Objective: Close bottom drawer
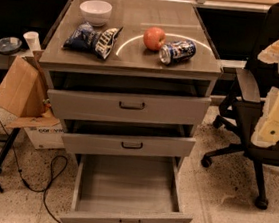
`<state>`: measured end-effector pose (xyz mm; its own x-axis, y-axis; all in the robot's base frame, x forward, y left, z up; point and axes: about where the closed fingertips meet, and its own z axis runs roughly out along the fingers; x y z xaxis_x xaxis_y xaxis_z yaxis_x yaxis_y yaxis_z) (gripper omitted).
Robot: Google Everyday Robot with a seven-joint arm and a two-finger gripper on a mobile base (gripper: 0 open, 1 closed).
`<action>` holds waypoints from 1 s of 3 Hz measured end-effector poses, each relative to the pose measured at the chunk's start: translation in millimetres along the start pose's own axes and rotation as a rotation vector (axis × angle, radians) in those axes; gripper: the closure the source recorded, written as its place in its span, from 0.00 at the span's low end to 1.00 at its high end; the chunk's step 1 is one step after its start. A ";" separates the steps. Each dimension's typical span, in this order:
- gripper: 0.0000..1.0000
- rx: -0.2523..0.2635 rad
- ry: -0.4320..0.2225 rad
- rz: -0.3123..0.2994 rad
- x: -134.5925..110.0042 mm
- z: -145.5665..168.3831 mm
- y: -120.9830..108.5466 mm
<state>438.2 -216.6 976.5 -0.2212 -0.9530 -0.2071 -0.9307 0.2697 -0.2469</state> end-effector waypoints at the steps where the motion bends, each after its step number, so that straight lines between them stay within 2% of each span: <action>1: 0.00 0.001 -0.004 0.003 -0.7 2.2 0.2; 2: 0.00 0.011 -0.037 0.031 -6.4 22.9 2.5; 3: 0.00 -0.029 -0.111 0.021 -22.6 80.3 19.4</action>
Offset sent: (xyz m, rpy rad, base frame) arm 0.0136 0.0206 -0.0509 0.0919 -0.0196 -0.0488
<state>448.5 -178.7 900.4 -0.2085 -0.9255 -0.3161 -0.9347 0.2837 -0.2140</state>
